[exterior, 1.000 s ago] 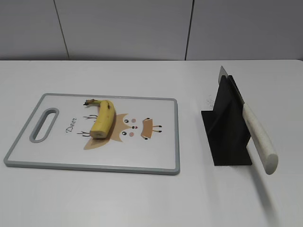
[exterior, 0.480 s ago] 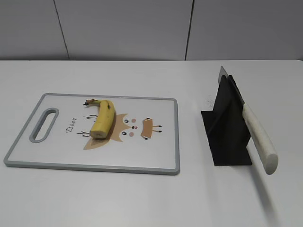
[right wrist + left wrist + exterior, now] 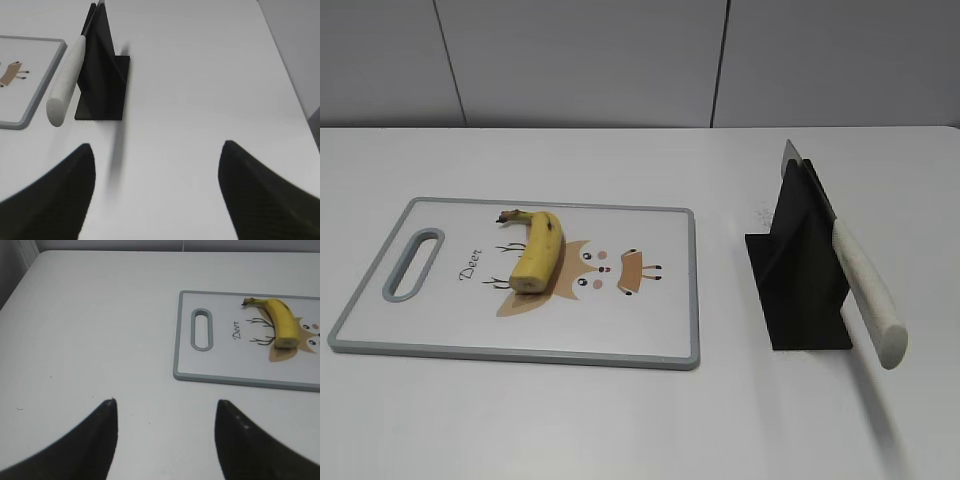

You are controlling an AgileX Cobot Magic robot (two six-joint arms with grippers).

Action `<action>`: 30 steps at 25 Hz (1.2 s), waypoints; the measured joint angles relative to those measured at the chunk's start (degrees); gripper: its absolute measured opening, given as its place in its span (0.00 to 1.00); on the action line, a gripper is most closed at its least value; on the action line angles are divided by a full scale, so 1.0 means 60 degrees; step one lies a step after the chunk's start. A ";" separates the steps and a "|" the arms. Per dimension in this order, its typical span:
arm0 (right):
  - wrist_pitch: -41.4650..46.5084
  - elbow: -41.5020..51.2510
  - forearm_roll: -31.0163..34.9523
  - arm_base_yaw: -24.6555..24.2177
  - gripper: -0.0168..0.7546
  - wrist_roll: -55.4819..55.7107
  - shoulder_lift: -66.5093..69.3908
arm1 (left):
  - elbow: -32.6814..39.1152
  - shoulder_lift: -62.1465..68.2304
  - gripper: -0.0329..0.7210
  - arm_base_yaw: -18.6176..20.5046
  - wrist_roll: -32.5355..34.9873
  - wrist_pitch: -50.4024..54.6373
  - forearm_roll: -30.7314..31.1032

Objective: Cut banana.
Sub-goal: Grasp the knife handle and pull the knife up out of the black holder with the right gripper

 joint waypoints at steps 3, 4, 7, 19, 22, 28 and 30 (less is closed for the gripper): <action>0.0478 -0.0325 0.0114 0.0000 0.79 0.0062 0.0893 | 0.0000 0.0000 0.82 0.0000 0.0000 0.0000 0.0000; 0.0617 -0.0434 0.0124 0.0000 0.79 0.0072 0.1265 | 0.0000 0.0000 0.82 0.0000 0.0000 0.0000 0.0000; 0.1157 -0.0931 0.0133 0.0000 0.79 0.0074 0.2250 | 0.0000 0.0000 0.82 0.0000 0.0000 0.0000 0.0000; 0.1451 -0.2082 0.0124 0.0131 0.79 0.0315 0.5415 | 0.0000 0.0000 0.82 0.0000 0.0000 0.0000 0.0000; 0.1451 -0.2115 0.0057 0.0555 0.79 0.0334 0.5981 | 0.0000 0.0000 0.82 0.0000 0.0000 0.0000 0.0000; 0.1472 -0.2442 -0.0403 0.1837 0.79 0.0802 0.7015 | 0.0000 0.0000 0.82 0.0000 0.0000 0.0000 0.0000; 0.1472 -0.2671 -0.0481 0.2093 0.79 0.0967 0.7371 | 0.0000 0.0000 0.82 0.0000 0.0000 0.0000 0.0000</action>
